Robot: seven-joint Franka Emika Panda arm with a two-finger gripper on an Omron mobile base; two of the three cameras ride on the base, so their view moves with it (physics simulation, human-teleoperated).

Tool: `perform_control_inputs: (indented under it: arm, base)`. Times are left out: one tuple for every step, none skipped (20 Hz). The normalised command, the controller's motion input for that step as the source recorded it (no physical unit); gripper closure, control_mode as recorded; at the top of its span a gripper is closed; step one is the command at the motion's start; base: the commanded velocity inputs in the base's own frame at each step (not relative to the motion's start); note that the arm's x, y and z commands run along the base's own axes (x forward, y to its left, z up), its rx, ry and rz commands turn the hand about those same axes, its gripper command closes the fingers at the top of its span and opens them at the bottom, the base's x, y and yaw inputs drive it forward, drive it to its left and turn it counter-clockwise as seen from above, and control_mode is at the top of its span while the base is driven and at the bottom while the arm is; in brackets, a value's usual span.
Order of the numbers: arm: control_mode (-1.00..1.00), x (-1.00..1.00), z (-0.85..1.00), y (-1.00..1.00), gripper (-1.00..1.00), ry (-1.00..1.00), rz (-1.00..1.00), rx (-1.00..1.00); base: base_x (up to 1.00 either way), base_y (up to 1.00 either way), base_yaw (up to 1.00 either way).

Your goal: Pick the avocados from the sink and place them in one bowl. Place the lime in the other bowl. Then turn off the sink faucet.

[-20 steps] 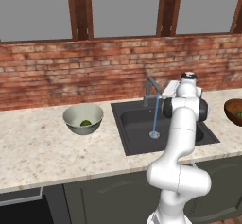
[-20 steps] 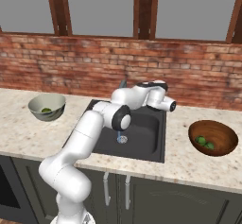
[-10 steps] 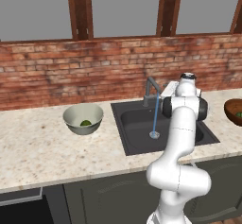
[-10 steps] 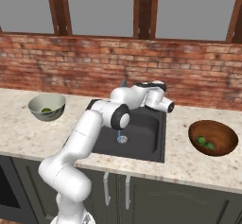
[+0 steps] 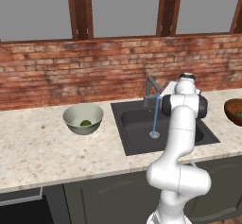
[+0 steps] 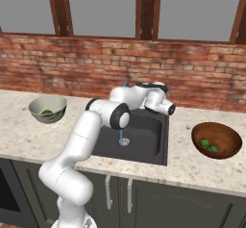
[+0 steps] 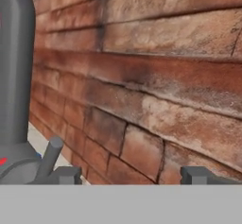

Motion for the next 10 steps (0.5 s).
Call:
perform_control_inputs:
  arm:
    - [-1.0, 0.07, 0.63, 0.05, -1.0, 0.01, 0.0, 0.0]
    - [-1.0, 0.1, 0.62, 0.05, -1.0, 0.0, 0.0, 0.0]
    - [-1.0, 0.12, 0.63, 0.0, -1.0, 0.0, 0.0, 0.01]
    - [-1.0, 0.15, 0.61, 0.0, -1.0, 0.0, 0.0, 0.01]
    - [-1.0, 0.18, 0.61, 0.0, -1.0, 0.0, 0.0, 0.01]
    - [-1.0, 0.2, 0.61, 0.0, -1.0, 0.0, 0.0, 0.02]
    - [-1.0, 0.22, 0.62, 0.0, -1.0, 0.0, 0.0, 0.02]
    - [-1.0, 0.26, 0.63, 0.0, -1.0, 0.0, 0.0, 0.02]
    - [-1.0, 0.26, 0.61, 0.0, -1.0, 0.0, 0.0, 0.02]
    - [-1.0, 0.23, 0.56, 0.0, -1.0, 0.0, 0.0, 0.02]
  base:
    - [0.0, 0.0, 0.0]
    - [0.0, 0.0, 0.0]
    - [0.0, 0.0, 0.0]
    - [0.0, 0.0, 0.0]
    - [0.0, 0.0, 0.0]
    - [0.0, 0.0, 0.0]
    - [0.0, 0.0, 0.0]
    - [0.0, 0.0, 0.0]
    - [0.0, 0.0, 0.0]
    - [0.0, 0.0, 0.0]
